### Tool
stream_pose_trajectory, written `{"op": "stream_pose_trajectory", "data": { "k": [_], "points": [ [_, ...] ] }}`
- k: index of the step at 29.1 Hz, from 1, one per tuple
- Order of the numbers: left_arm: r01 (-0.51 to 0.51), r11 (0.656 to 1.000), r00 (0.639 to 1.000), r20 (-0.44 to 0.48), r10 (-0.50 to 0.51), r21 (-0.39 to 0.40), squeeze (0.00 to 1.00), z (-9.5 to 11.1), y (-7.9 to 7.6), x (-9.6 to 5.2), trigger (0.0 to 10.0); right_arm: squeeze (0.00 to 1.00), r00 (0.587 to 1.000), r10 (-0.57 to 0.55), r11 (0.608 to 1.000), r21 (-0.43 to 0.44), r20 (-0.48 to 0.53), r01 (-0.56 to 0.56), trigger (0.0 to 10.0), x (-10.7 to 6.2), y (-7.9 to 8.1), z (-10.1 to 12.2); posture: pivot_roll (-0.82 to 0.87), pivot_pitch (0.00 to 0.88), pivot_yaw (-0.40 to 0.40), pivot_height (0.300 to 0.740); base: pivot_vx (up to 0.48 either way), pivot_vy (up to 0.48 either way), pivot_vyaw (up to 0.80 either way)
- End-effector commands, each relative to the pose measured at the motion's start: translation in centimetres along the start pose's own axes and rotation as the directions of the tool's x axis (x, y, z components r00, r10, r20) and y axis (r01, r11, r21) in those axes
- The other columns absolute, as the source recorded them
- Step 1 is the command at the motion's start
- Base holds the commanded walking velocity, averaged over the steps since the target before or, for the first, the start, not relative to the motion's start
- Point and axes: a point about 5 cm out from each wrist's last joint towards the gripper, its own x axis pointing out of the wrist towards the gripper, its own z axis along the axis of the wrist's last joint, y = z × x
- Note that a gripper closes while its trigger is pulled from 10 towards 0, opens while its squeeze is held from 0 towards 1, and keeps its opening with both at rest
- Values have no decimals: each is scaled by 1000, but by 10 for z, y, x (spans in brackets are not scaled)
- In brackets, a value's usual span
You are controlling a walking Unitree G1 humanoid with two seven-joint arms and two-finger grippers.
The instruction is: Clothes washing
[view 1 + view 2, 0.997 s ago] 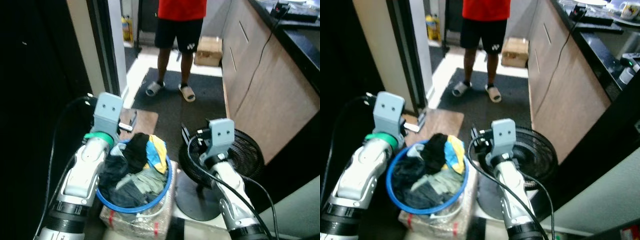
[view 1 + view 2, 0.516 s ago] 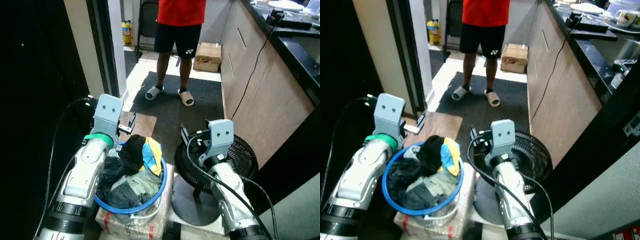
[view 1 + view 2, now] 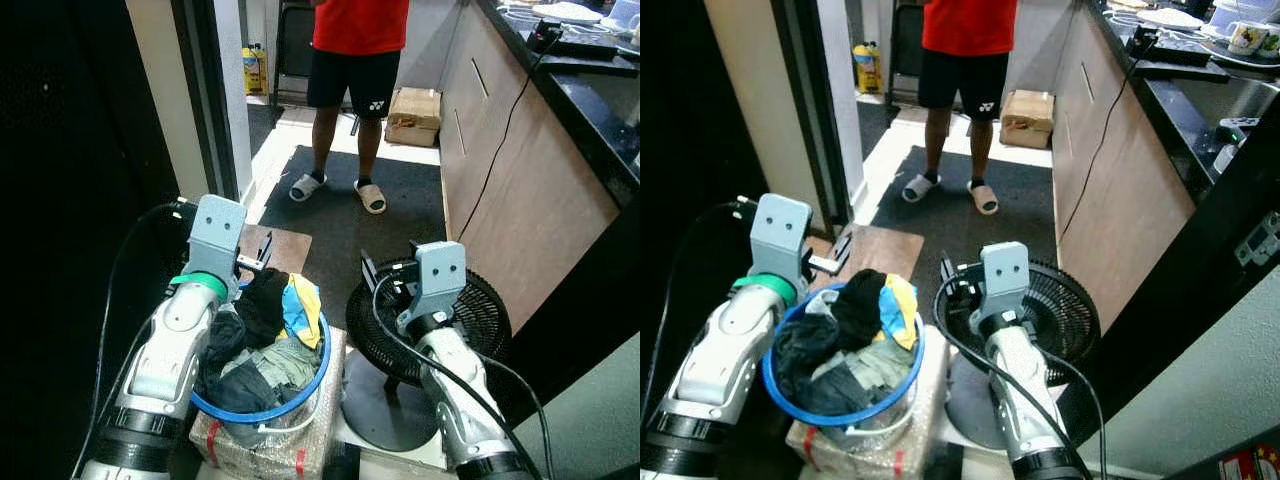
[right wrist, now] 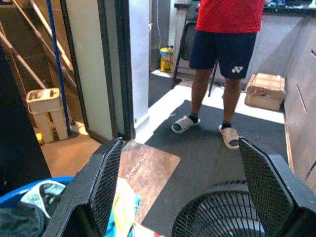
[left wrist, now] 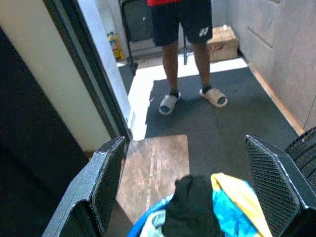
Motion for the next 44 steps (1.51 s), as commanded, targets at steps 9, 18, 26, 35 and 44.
{"op": "stream_pose_trajectory", "data": {
  "k": [9,18,26,35,44],
  "points": [
    [-11,1000,996,-89,9,-21,0,-28,-3,-7,10000,0,999,-30,999,17,-37,30,10000,-6,2,-12,96,18,27,728,0,0,0],
    [-13,1000,994,-110,11,-20,0,-35,-4,-11,10000,0,999,-35,999,16,-41,36,10000,-6,2,-14,96,18,27,703,0,0,0],
    [-10,1000,994,-108,9,-9,0,-36,-5,-11,10000,0,999,-31,999,20,-39,31,10000,-5,1,-14,99,18,23,683,0,0,0],
    [-7,1000,994,-106,7,-6,0,-36,-6,-11,10000,0,999,-32,999,20,-36,33,10000,-5,1,-13,98,18,24,663,0,0,0],
    [-3,1000,995,-103,3,-6,0,-36,-7,-10,10000,0,999,-35,999,20,-31,36,10000,-4,-1,-12,100,15,24,643,0,0,0]
  ]
}}
